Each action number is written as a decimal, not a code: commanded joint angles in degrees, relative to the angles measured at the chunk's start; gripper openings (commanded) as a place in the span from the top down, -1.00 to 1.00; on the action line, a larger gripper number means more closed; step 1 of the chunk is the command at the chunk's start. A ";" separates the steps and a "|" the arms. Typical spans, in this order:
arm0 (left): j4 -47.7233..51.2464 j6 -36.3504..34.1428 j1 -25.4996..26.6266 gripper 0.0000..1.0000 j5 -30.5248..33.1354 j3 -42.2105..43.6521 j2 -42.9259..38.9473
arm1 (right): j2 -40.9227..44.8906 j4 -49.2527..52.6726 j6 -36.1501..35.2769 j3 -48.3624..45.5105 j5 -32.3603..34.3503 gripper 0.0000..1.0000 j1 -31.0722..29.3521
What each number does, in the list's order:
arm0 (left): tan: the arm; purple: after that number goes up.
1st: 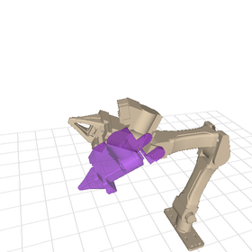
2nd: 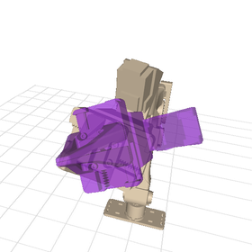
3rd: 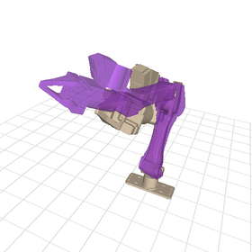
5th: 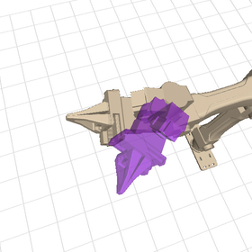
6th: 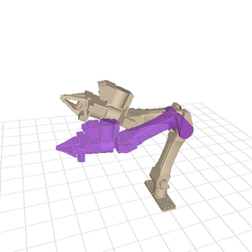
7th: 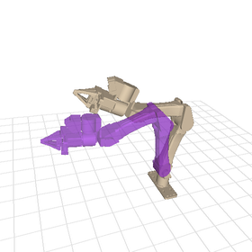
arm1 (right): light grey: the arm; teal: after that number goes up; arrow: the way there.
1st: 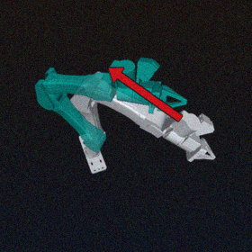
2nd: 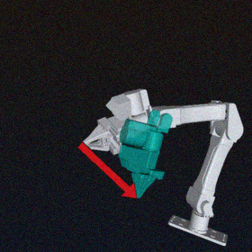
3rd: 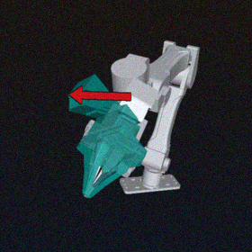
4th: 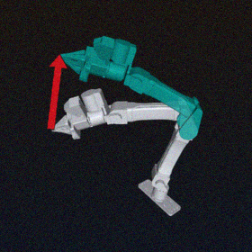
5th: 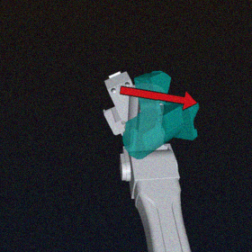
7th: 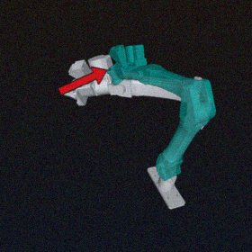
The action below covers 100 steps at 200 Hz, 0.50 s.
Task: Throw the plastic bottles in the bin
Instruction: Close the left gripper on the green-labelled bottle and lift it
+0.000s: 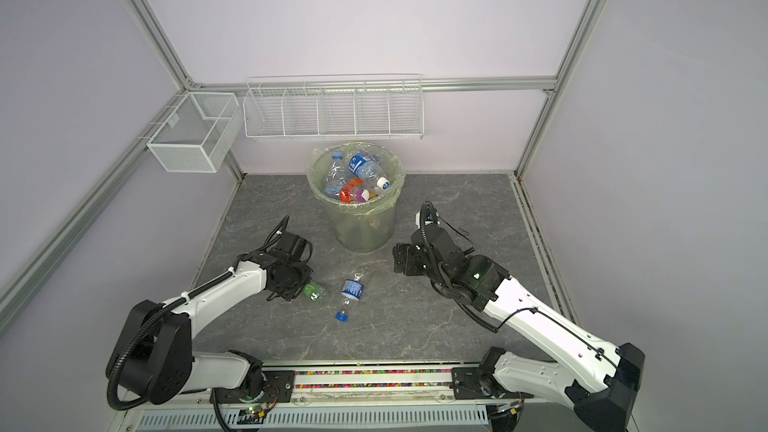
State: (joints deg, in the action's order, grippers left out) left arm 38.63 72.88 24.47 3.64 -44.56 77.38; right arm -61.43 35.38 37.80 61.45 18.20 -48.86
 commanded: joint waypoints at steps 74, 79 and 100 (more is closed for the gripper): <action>11.04 -5.78 -0.20 1.00 8.26 -13.99 -14.74 | 4.69 2.24 2.72 -3.93 1.93 -0.76 0.04; 12.03 -6.34 -0.20 1.00 8.72 -15.31 -14.97 | 4.88 2.31 2.88 -4.13 1.92 -0.77 0.00; 14.32 -9.01 -0.18 1.00 10.01 -20.41 -15.12 | 5.88 2.42 3.41 -5.25 1.93 -0.77 0.02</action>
State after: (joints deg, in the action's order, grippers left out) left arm 47.72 67.70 24.47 9.74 -59.51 63.09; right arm -57.10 36.56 39.51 57.74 19.27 -48.86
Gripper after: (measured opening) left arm 0.264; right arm 0.882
